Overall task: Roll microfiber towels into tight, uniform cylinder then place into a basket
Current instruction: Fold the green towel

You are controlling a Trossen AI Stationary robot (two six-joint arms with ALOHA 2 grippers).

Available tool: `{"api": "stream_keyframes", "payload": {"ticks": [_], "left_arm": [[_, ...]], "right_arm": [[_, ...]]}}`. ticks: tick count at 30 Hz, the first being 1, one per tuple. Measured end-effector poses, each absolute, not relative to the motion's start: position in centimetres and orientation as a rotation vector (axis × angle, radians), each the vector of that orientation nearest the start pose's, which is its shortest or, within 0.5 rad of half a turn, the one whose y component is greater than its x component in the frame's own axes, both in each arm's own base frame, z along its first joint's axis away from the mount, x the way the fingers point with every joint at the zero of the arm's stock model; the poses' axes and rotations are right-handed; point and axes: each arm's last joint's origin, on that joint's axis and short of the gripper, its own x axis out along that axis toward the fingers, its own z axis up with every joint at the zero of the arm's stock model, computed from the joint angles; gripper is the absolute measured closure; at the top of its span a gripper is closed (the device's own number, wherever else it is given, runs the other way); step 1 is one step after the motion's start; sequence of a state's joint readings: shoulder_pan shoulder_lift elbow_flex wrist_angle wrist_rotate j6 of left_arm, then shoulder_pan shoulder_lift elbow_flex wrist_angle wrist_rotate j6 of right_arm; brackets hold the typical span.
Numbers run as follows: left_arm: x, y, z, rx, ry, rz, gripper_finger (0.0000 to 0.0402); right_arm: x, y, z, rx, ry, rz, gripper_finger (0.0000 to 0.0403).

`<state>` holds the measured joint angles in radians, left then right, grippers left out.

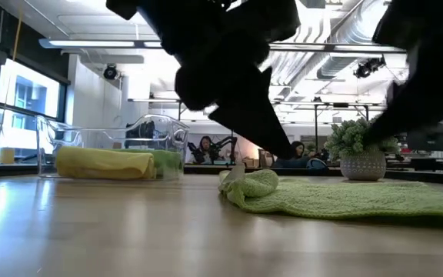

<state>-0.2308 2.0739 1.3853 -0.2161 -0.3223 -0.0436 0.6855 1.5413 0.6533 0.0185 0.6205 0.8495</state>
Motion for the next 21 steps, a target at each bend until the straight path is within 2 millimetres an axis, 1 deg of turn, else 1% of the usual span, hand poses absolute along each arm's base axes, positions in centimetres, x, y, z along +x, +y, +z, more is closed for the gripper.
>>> {"api": "stream_keyframes", "payload": {"ticks": [3,6,8,11,14,17,21], "left_arm": [[42.4,-8.3,15.0,0.233,0.873,0.157,0.0172],[42.8,-6.9,15.0,0.102,0.868,0.210,0.0172],[43.0,-5.9,14.7,0.013,0.876,0.226,0.0172],[43.0,-4.8,14.1,-0.015,0.900,0.258,0.0172],[42.8,-4.2,13.7,-0.028,0.937,0.295,0.0176],[42.4,-4.0,13.5,-0.091,0.987,0.310,0.0187],[41.9,-4.3,13.2,-0.082,1.036,0.309,0.0216]], "right_arm": [[22.5,15.9,12.6,0.284,0.687,-0.281,0.0254],[22.6,15.7,11.1,0.285,0.734,-0.322,0.0254],[22.7,15.6,10.6,0.276,0.762,-0.327,0.0254],[22.6,15.6,10.1,0.274,0.781,-0.338,0.0254],[22.5,15.5,10.0,0.283,0.793,-0.359,0.0254],[22.5,15.4,9.9,0.284,0.796,-0.363,0.0254],[22.4,15.4,9.9,0.275,0.799,-0.364,0.0254]]}}
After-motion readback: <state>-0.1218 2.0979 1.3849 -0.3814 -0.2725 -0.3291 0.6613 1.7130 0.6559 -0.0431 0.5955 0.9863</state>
